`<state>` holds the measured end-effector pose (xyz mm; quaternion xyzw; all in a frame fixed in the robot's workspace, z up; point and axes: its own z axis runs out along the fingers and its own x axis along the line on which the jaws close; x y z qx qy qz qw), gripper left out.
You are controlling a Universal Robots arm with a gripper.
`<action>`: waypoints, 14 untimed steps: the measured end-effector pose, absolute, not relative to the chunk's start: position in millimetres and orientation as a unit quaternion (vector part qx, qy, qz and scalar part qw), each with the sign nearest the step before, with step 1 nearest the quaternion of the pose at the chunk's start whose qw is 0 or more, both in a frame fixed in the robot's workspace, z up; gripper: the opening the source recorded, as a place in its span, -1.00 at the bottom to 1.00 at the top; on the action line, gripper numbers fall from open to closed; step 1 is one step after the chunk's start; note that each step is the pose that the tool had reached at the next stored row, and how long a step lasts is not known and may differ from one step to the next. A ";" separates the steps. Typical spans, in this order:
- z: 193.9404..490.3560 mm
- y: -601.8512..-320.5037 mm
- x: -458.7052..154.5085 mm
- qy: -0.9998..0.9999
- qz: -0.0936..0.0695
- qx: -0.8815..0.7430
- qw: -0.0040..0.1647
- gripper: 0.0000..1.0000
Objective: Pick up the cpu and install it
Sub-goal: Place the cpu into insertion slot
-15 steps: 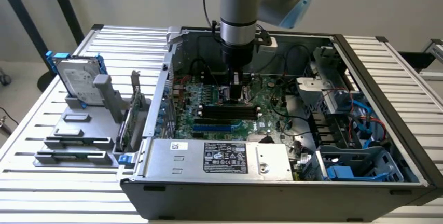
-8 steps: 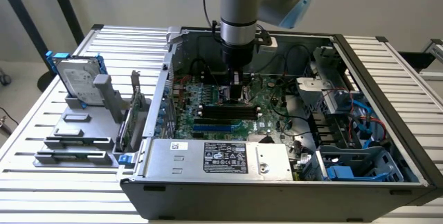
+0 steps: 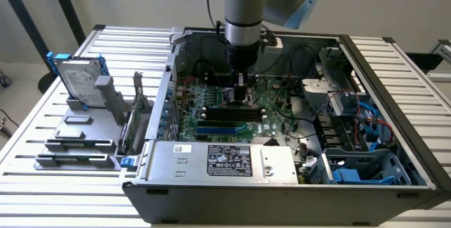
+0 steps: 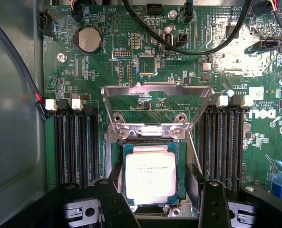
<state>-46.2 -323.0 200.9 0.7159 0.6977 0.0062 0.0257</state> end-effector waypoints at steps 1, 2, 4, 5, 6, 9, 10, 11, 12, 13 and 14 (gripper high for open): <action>200.9 -323.0 -46.2 0.698 0.006 0.716 0.026 0.25; 200.9 -323.0 -46.1 0.698 0.006 0.716 0.026 0.25; 200.9 -322.9 -46.1 0.698 0.006 0.716 0.026 0.25; 200.9 -322.9 -46.1 0.698 0.006 0.716 0.026 0.25; 201.1 -322.9 -46.1 0.698 0.006 0.716 0.026 0.25; 201.8 -323.0 -46.1 0.698 0.007 0.716 0.025 0.25; 201.9 -323.0 -46.1 0.698 0.007 0.716 0.025 0.25; 202.1 -323.0 -46.1 0.698 0.008 0.716 0.024 0.25; 202.4 -323.0 -46.1 0.698 0.008 0.716 0.024 0.25; 202.7 -323.0 -46.1 0.698 0.008 0.716 0.024 0.25; 202.9 -323.0 -46.1 0.698 0.008 0.716 0.024 0.25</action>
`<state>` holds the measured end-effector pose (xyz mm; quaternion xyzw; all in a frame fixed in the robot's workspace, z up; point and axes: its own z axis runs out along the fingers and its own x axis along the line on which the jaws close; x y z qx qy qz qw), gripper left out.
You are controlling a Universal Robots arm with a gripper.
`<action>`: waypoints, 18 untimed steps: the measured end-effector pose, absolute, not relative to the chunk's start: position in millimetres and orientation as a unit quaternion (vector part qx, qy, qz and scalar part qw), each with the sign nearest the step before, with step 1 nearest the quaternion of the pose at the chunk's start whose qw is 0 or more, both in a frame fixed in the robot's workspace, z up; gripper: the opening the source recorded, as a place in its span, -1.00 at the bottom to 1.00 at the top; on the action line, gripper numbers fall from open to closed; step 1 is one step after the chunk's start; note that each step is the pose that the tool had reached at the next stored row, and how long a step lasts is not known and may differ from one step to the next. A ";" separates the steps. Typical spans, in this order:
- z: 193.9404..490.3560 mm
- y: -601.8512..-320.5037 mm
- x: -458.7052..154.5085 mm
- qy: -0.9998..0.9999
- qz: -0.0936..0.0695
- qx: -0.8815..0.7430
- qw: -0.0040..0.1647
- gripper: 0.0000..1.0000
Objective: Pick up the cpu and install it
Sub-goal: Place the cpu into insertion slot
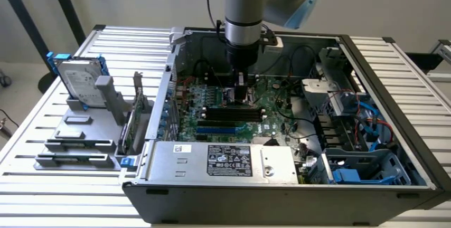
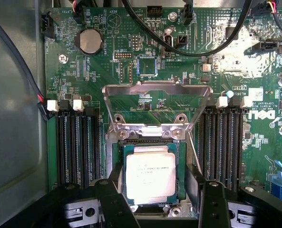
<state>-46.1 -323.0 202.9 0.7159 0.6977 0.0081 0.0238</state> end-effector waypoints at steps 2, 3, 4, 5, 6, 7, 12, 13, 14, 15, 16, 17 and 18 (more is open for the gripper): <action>203.5 -323.0 -46.1 0.698 0.008 0.716 0.023 0.25; 203.7 -323.0 -46.0 0.698 0.009 0.716 0.023 0.25; 204.0 -323.0 -46.0 0.698 0.009 0.716 0.023 0.25; 204.2 -322.9 -46.0 0.698 0.009 0.716 0.023 0.25; 204.3 -322.9 -46.0 0.698 0.009 0.716 0.023 0.25; 204.7 -323.0 -46.0 0.698 0.009 0.716 0.022 0.25; 208.9 -323.0 -46.0 0.698 0.010 0.716 0.021 0.25; 209.7 -323.0 -46.1 0.698 0.011 0.716 0.021 0.25; 210.3 -323.0 -46.3 0.698 0.011 0.716 0.020 0.25; 210.9 -323.0 -46.7 0.698 0.012 0.716 0.019 0.25; 211.4 -323.1 -47.3 0.698 0.013 0.716 0.018 0.25; 211.9 -323.1 -48.1 0.698 0.014 0.716 0.017 0.25; 212.5 -323.1 -49.2 0.698 0.015 0.716 0.016 0.25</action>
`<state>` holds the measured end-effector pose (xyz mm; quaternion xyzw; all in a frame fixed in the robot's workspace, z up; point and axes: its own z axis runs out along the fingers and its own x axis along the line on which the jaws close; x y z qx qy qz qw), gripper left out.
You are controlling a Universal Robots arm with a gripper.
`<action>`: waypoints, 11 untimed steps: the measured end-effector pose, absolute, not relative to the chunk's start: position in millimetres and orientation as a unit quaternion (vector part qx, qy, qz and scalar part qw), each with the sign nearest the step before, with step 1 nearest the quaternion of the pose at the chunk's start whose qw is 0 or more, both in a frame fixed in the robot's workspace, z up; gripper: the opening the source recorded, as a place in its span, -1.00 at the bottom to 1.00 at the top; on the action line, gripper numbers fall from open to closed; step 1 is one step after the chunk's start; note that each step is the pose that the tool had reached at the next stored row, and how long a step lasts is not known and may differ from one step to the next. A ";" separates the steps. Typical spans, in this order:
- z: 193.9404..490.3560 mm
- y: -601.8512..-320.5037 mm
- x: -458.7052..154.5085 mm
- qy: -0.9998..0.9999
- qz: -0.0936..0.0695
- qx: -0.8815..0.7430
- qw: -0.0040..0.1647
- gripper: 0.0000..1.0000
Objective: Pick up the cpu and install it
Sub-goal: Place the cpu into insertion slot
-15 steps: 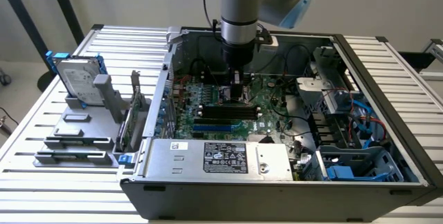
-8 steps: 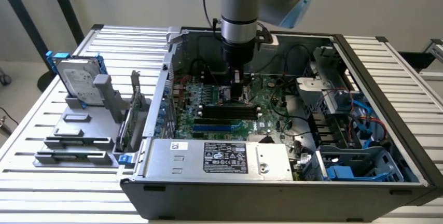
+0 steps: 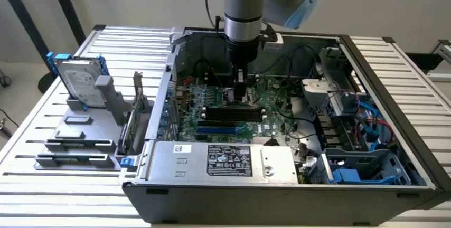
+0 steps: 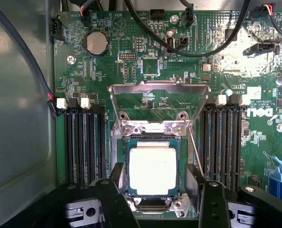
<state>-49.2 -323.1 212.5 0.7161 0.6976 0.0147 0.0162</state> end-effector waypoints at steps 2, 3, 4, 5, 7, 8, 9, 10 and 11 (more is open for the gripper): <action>213.6 -323.1 -51.4 0.698 0.016 0.716 0.015 0.20; 214.4 -323.2 -52.7 0.698 0.017 0.716 0.014 0.20; 215.1 -323.2 -54.0 0.698 0.018 0.716 0.013 0.07; 215.9 -323.3 -55.5 0.698 0.018 0.716 0.012 -0.05; 216.8 -323.7 -59.2 0.697 0.020 0.716 0.010 -0.29; 217.1 -324.1 -61.3 0.697 0.020 0.716 0.010 -0.29; 217.4 -324.5 -64.0 0.697 0.020 0.716 0.009 -0.40; 217.6 -325.1 -67.3 0.697 0.020 0.716 0.009 -0.40; 217.7 -325.6 -70.6 0.697 0.021 0.716 0.008 -0.52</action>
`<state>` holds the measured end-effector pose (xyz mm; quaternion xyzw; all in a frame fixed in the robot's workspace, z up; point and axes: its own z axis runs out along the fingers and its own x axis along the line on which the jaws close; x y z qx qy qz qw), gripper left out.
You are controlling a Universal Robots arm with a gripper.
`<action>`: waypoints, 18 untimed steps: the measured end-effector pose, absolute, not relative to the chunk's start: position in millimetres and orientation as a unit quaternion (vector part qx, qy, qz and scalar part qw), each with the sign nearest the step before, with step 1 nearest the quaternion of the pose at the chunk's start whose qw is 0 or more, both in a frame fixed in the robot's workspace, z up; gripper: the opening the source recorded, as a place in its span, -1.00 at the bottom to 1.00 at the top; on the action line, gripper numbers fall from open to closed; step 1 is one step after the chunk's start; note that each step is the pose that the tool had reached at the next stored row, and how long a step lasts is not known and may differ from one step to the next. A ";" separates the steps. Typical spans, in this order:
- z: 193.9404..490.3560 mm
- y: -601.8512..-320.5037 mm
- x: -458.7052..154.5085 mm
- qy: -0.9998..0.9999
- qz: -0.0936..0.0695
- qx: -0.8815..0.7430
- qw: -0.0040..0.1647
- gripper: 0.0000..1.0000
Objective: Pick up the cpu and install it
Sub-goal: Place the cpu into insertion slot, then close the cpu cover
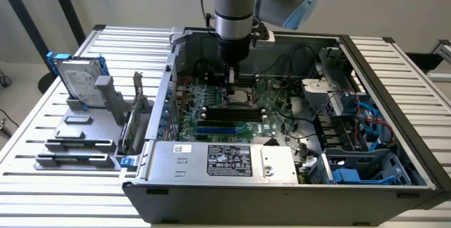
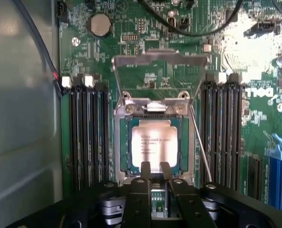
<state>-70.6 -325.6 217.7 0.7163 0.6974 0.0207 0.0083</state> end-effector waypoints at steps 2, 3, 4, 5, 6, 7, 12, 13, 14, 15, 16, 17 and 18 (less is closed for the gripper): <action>218.3 -326.1 -77.1 0.697 0.021 0.716 0.007 -0.76; 218.9 -326.3 -79.5 0.697 0.022 0.716 0.007 -0.79; 219.7 -326.4 -81.4 0.697 0.022 0.716 0.006 -0.79; 220.7 -326.5 -83.1 0.697 0.022 0.716 0.006 -0.79; 221.8 -326.6 -83.9 0.697 0.022 0.716 0.005 -0.79; 222.0 -326.6 -83.9 0.697 0.022 0.716 0.005 -0.79; 222.1 -326.6 -83.9 0.697 0.022 0.716 0.005 -0.79; 222.1 -326.6 -83.9 0.697 0.022 0.716 0.005 -0.79; 222.1 -326.6 -83.9 0.697 0.022 0.716 0.005 -0.79; 222.1 -326.6 -83.9 0.697 0.022 0.716 0.005 -0.79; 222.1 -326.6 -83.9 0.697 0.022 0.716 0.005 -0.79; 222.1 -326.6 -83.9 0.697 0.022 0.716 0.005 -0.79; 222.1 -326.6 -83.9 0.697 0.022 0.716 0.005 -0.79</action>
